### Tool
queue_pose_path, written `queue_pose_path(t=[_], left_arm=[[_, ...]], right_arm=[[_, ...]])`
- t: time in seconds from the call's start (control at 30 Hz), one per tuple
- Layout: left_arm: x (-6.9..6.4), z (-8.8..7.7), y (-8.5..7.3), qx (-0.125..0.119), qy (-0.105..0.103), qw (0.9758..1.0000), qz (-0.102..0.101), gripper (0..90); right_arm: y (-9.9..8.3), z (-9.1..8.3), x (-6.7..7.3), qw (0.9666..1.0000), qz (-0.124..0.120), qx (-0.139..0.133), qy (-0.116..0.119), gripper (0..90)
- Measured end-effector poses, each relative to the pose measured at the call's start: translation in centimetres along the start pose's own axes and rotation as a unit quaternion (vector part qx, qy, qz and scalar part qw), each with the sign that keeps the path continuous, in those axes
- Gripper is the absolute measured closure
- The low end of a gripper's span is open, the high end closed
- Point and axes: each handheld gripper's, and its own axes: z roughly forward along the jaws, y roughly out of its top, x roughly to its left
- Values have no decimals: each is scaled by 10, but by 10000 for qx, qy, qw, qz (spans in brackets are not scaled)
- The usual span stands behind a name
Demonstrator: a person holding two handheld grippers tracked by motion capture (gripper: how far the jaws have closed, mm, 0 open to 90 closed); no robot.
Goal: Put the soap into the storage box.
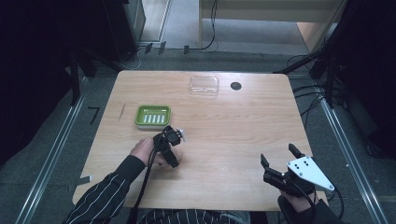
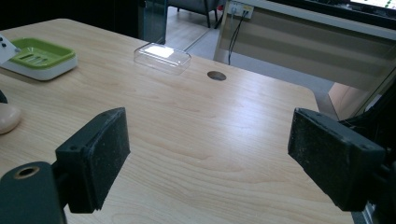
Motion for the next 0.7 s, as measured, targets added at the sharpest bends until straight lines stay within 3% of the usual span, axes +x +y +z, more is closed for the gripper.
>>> queue_pose_path(t=[0.33, 0.7], left_arm=[[-5, -2, 2, 12, 119, 9998, 180, 330], [-6, -2, 0, -33, 109, 9998, 168, 339]], right_arm=[[0, 0, 0, 10000, -23, -16, 15, 134], [0, -1, -1, 10000, -17, -28, 12, 134]])
